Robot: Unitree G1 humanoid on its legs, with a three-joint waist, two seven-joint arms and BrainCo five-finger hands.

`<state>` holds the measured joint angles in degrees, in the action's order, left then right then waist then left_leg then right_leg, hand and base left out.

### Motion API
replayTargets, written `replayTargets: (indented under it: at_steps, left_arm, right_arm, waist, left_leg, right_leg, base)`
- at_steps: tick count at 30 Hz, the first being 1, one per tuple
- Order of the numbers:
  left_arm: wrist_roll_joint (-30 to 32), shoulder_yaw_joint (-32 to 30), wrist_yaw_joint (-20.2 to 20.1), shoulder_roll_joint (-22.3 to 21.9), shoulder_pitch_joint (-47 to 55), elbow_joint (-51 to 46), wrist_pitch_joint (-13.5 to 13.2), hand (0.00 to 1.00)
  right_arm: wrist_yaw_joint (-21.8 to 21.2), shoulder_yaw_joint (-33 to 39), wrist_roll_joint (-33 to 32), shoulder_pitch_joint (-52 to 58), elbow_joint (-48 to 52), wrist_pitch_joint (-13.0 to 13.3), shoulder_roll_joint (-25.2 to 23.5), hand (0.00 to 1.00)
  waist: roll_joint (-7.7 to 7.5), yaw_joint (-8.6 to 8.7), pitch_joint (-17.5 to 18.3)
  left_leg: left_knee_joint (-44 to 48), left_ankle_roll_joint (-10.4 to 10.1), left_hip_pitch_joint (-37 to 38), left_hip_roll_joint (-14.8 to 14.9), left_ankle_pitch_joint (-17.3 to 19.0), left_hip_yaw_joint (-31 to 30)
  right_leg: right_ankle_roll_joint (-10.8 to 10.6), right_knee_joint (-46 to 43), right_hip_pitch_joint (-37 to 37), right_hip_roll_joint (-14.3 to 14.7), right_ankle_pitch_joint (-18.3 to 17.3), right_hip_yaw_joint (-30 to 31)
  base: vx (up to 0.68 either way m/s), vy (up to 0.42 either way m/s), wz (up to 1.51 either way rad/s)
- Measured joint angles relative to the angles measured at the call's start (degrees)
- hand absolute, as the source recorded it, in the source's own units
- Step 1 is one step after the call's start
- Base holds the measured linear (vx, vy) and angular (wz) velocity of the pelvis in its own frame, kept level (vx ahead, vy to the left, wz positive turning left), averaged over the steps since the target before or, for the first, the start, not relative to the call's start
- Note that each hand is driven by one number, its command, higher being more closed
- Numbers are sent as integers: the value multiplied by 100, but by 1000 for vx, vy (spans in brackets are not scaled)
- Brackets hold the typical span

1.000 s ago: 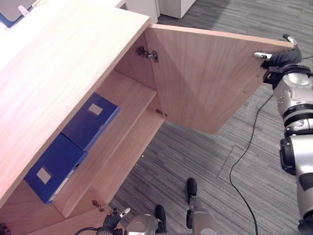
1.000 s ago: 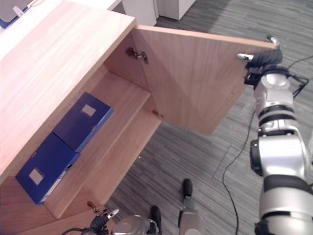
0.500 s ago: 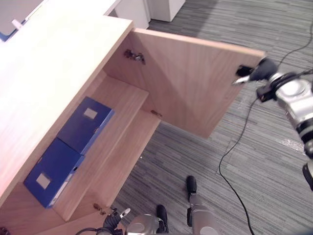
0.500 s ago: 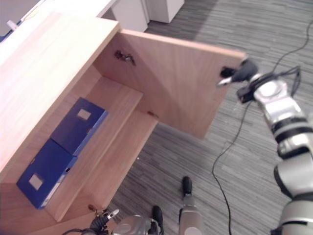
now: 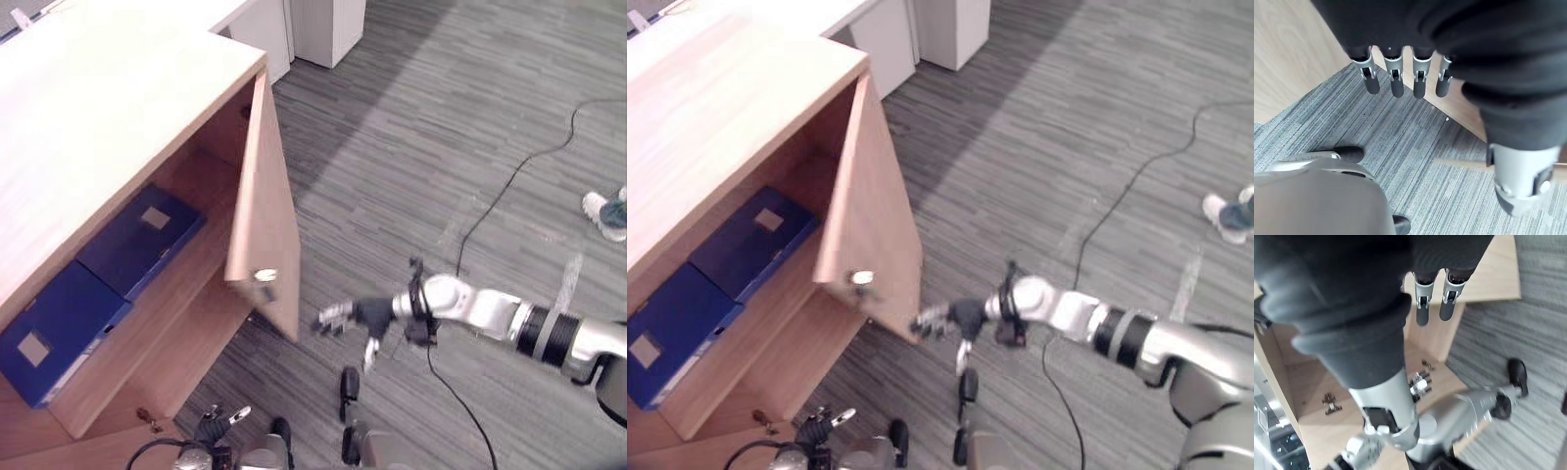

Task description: Walk over to the cabinet, pick up the folder, carry it to the office cabinet, place the folder inside the office cabinet, then close the office cabinet door

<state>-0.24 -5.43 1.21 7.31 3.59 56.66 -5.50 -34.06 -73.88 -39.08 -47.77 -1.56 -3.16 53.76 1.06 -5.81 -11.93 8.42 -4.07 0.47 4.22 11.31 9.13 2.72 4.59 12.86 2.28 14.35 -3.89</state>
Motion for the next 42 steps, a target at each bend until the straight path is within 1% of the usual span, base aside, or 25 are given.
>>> replayTargets:
  at_steps: [4,8,12,15,17,18,19,20,21,22,23,24,25,26,27,28,29,30,31,32,34,35,37,38,42]
  left_arm:
    - [76,9,-2,-27,-160,-15,-3,0]
    - [104,18,-16,-9,-237,-23,-12,0]
    - [169,12,-17,10,-255,-14,-8,0]
    - [171,2,-17,36,-254,29,16,0]
    - [172,14,-16,77,-233,146,48,0]
    - [171,14,-16,79,-217,166,60,0]
    - [167,14,-8,78,-200,215,77,0]
    - [153,14,8,78,-191,226,99,0]
    - [138,14,26,77,-189,223,106,0]
    - [99,11,73,62,-189,214,112,0]
    - [52,9,95,39,-189,208,113,0]
    - [-16,5,164,6,-190,195,136,0]
    - [-53,6,192,-19,-183,162,159,0]
    - [-55,6,227,-29,-178,107,169,0]
    - [-52,6,250,-41,-178,69,180,0]
    - [-50,5,283,-51,-173,37,218,0]
    - [-51,2,293,-56,-150,8,231,0]
    - [-51,-26,335,-67,-145,4,247,0]
    - [-43,-62,368,-83,-105,5,273,0]
    - [-30,-163,384,-108,-78,6,279,0]
    - [-24,-526,413,-194,19,25,322,0]
    - [-25,-769,435,-290,118,100,353,0]
    - [-35,-957,467,-343,171,138,367,0]
    - [-43,-1095,470,-380,234,149,367,0]
    - [-145,-1465,492,-493,319,226,379,0]
  right_arm:
    - [37,5,-3,169,-3,1,-46,0]
    - [-27,-214,118,687,-82,-49,-528,0]
    - [-60,-207,346,1062,-631,-76,-1020,0]
    - [57,73,601,1408,-1418,-54,-1406,0]
    - [270,956,838,1929,-2610,-24,-2049,0]
    - [369,1251,944,2043,-2956,-1,-2247,0]
    - [617,1894,1122,2230,-3659,39,-2648,0]
    - [1031,2698,1347,2395,-4353,121,-3073,0]
    - [1245,3128,1471,2456,-4710,169,-3276,0]
    - [1661,4054,1728,2541,-5364,270,-3643,0]
    - [1837,4502,1825,2563,-5640,291,-3787,0]
    - [2261,5265,2144,2677,-5987,309,-3972,0]
    - [2531,5732,2330,2854,-6126,311,-4053,0]
    - [2744,6193,2484,3102,-6186,308,-4122,0]
    - [2936,6839,2476,3461,-6254,303,-4232,0]
    - [3113,7581,2343,3758,-6402,301,-4363,0]
    - [3189,7910,2245,3900,-6476,296,-4430,0]
    - [3398,8431,2032,4154,-6604,276,-4543,0]
    - [3581,8745,1969,4366,-6681,245,-4648,0]
    - [3692,8911,1990,4500,-6673,229,-4744,0]
    - [3844,9216,2036,4527,-6629,196,-4921,0]
    - [3888,9417,2126,4611,-6472,183,-4982,0]
    - [3902,9511,2254,4759,-6316,180,-5055,0]
    - [3921,9512,2280,4878,-6261,186,-5091,0]
    - [3925,9510,2554,5123,-6144,200,-5177,0]
  waist:
    - [-57,-9,36]
    - [-271,-103,143]
    - [-299,-228,159]
    - [-299,-328,160]
    - [-299,-369,161]
    - [-298,-367,161]
    - [-293,-369,161]
    - [-290,-374,160]
    - [-280,-372,155]
    - [-214,-354,111]
    - [-170,-331,72]
    - [-82,-264,4]
    - [-36,-217,-8]
    - [-19,-131,-13]
    - [-26,-95,-15]
    - [-28,-28,-17]
    - [-11,22,-9]
    - [-48,126,24]
    - [-59,158,50]
    - [-70,151,80]
    - [-55,138,108]
    - [8,158,178]
    - [10,157,237]
    - [-34,138,343]
    - [-13,151,532]
  left_leg:
    - [317,77,-25,13,256,121]
    - [561,132,-114,-3,365,146]
    - [691,180,-184,-64,396,129]
    - [791,215,-257,-99,417,91]
    - [799,212,-251,-117,419,26]
    - [801,212,-248,-121,419,4]
    - [804,212,-233,-123,419,-38]
    - [817,211,-226,-122,420,-98]
    - [840,214,-229,-122,425,-141]
    - [965,222,-253,-102,476,-297]
    - [1042,224,-257,-86,507,-390]
    - [1132,234,-245,-79,538,-679]
    - [1143,247,-234,-94,526,-916]
    - [1141,252,-237,-132,470,-1194]
    - [1100,267,-238,-241,391,-1621]
    - [1037,280,-232,-388,278,-2087]
    - [994,287,-235,-454,218,-2298]
    - [976,245,-259,-599,119,-2781]
    - [992,204,-324,-729,93,-3131]
    - [1005,151,-385,-793,80,-3293]
    - [906,42,-491,-764,28,-3467]
    - [755,-74,-480,-588,-45,-3482]
    - [595,-171,-332,-417,-102,-3482]
    - [497,-224,-321,-305,-133,-3501]
    - [392,-387,-325,-109,-247,-3618]
  right_leg:
    - [-36,7,-88,37,31,172]
    - [-100,15,-103,-10,79,251]
    - [-161,17,-104,-104,124,248]
    - [-189,18,-102,-163,144,217]
    - [-220,18,-140,-204,123,132]
    - [-242,18,-152,-215,107,100]
    - [-260,18,-190,-225,93,76]
    - [-309,17,-227,-241,57,11]
    - [-330,16,-251,-253,41,-40]
    - [-396,-77,-310,-272,-43,-195]
    - [-419,-236,-308,-283,-139,-266]
    - [-458,-672,-286,-332,-377,-406]
    - [-460,-980,-263,-385,-509,-346]
    - [-523,-1246,-264,-449,-653,-186]
    - [-579,-1580,-262,-529,-881,183]
    - [-609,-2083,-162,-616,-1196,732]
    - [-655,-2298,-105,-621,-1397,1079]
    - [-745,-2424,-133,-617,-1706,1740]
    - [-912,-2366,-279,-667,-1853,2145]
    - [-1011,-2249,-421,-754,-1988,2200]
    - [-1053,-2067,-448,-847,-2169,1952]
    - [-1040,-2069,-471,-783,-2170,1748]
    - [-1025,-2052,-611,-677,-2176,1624]
    - [-987,-1984,-672,-606,-2165,1517]
    - [-880,-1739,-878,-493,-2097,1201]
  base:
    - [53,55,-25]
    - [4,48,-5]
    - [-13,40,5]
    - [-4,39,9]
    - [8,20,15]
    - [28,12,19]
    - [39,14,21]
    - [35,11,24]
    - [38,14,39]
    - [28,15,43]
    - [49,53,76]
    - [30,73,94]
    - [51,159,134]
    - [58,183,167]
    - [83,174,205]
    - [75,75,194]
    - [93,-29,216]
    - [112,-117,207]
    - [120,-150,200]
    - [109,-150,123]
    - [126,-258,67]
    - [101,-280,53]
    - [32,-192,33]
    - [0,-168,27]
    - [-12,-112,36]
